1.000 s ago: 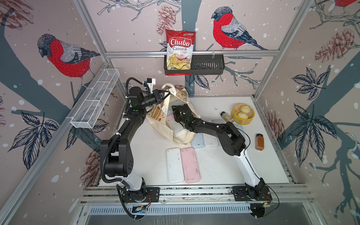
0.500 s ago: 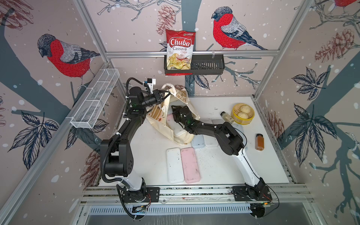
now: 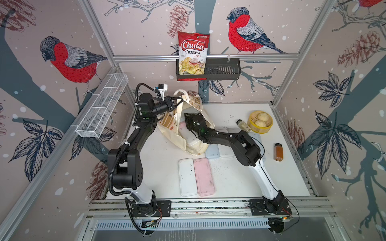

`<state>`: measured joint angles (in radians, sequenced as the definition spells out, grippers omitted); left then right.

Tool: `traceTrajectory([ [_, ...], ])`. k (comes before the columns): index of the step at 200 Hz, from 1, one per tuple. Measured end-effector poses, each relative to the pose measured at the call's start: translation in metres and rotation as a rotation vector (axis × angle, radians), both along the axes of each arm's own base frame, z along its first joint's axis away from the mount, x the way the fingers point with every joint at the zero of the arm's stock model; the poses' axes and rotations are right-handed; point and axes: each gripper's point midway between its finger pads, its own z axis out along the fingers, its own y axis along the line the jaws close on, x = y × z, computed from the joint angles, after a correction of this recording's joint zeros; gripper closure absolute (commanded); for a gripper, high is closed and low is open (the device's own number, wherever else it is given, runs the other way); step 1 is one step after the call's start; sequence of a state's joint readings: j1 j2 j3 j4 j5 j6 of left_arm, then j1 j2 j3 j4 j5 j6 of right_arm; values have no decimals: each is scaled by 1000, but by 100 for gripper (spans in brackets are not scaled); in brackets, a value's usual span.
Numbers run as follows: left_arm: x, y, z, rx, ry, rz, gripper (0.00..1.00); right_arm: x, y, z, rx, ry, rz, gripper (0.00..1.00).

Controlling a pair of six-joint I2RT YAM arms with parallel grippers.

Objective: Take out the pencil case from the canvas bag
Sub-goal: Pick up the pencil case from the canvas bag.

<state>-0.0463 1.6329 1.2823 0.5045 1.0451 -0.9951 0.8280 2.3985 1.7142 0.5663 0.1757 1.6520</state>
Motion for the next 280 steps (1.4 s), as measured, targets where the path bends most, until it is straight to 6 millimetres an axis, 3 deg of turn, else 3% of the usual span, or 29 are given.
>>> traceTrajectory([
  [47,0,-1,0,0,-2,0,100,9,0,8,24,8,-29,48],
  [194,-2,-2,3,3,-17,1,100,30,-1,2,29,32,-43,54],
  [251,1,14,3,-1,-11,30,100,18,-1,-2,-14,46,-13,64],
  [280,1,25,8,-14,-20,48,100,11,-4,10,-71,27,6,67],
])
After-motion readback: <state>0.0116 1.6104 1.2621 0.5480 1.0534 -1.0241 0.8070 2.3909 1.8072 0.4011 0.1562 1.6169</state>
